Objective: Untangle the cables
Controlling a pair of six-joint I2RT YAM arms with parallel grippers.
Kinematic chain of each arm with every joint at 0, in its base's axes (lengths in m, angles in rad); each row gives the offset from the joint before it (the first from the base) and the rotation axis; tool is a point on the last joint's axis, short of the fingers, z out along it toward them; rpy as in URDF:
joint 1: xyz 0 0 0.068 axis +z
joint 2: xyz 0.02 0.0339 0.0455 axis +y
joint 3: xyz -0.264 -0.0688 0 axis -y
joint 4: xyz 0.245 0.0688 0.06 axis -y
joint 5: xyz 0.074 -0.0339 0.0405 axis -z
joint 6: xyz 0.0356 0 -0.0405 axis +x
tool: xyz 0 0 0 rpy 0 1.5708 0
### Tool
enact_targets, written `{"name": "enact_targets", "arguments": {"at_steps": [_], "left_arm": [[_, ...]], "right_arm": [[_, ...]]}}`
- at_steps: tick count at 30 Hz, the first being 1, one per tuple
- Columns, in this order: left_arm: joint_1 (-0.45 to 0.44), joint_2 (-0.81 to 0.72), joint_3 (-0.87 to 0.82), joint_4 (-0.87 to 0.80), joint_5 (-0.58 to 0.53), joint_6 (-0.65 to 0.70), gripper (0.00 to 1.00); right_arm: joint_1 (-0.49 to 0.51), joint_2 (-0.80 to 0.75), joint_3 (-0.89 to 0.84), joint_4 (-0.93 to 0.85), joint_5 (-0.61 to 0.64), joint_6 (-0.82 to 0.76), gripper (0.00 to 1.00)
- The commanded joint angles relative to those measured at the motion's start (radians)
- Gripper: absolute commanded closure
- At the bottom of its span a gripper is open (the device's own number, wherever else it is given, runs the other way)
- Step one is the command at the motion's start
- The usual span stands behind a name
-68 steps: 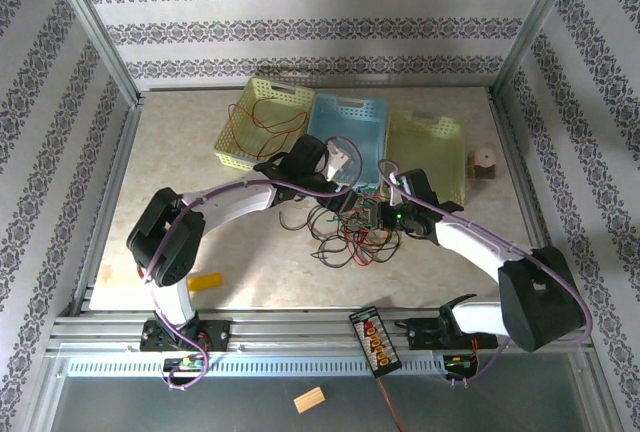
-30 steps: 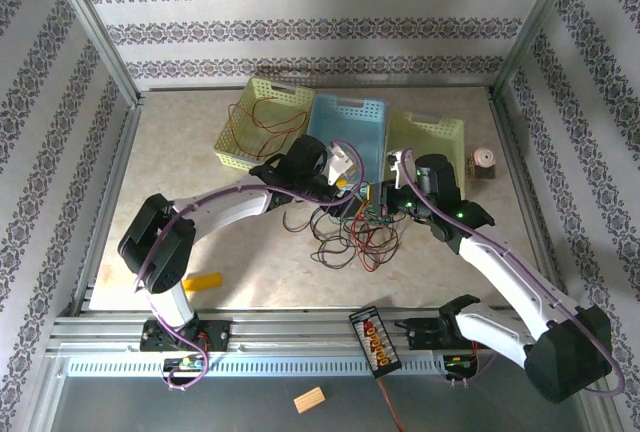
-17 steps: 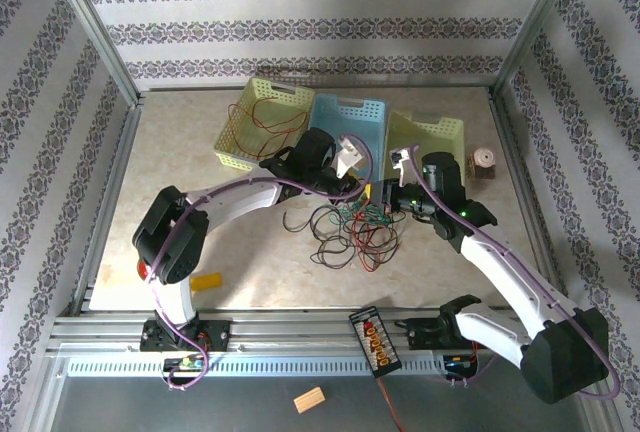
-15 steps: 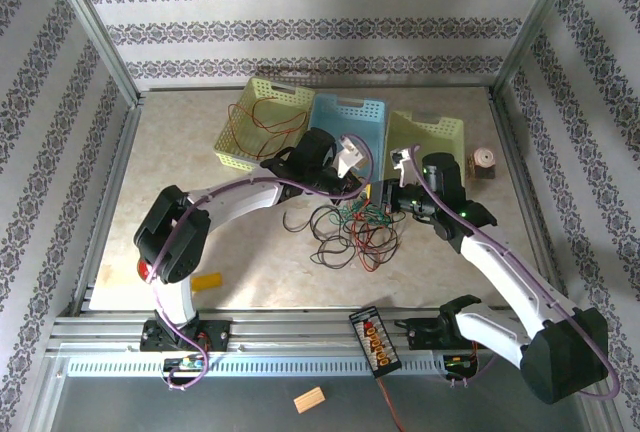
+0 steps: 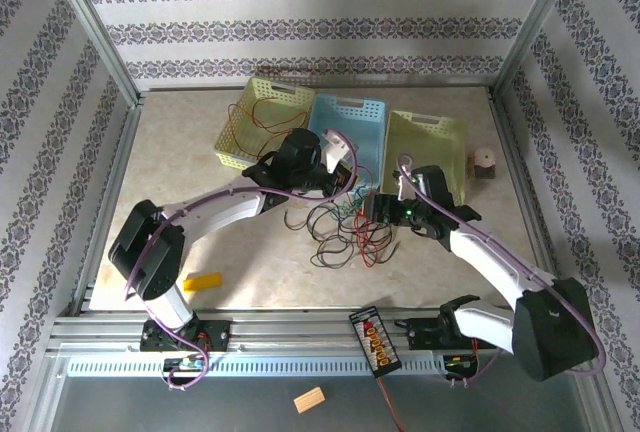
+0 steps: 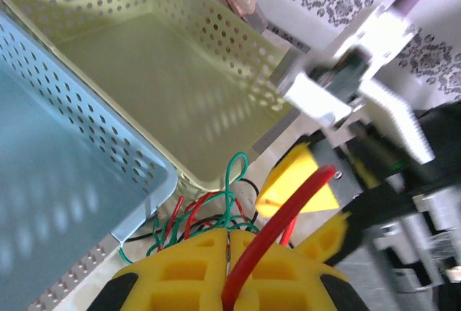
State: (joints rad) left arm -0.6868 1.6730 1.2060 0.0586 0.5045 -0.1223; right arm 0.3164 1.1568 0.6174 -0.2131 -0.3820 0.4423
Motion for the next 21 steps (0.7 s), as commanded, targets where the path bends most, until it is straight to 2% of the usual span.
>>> {"name": "enact_targets", "arguments": {"at_steps": [1, 9, 13, 21], "left_arm": [[0.019, -0.040, -0.012, 0.078, -0.004, -0.038, 1.00], [0.021, -0.125, 0.017, 0.144, 0.004, -0.091, 1.00], [0.023, -0.190, 0.047, 0.168, 0.063, -0.130, 1.00], [0.029, -0.317, 0.093, 0.141, 0.106, -0.135, 1.00]], "right_arm": [[0.007, 0.055, -0.021, 0.006, 0.003, -0.012, 0.23], [0.047, 0.187, -0.012, -0.001, 0.101, 0.006, 0.28], [0.036, 0.217, -0.010, -0.006, 0.128, 0.018, 0.44], [0.025, 0.239, -0.010, -0.005, 0.123, 0.023, 0.61]]}}
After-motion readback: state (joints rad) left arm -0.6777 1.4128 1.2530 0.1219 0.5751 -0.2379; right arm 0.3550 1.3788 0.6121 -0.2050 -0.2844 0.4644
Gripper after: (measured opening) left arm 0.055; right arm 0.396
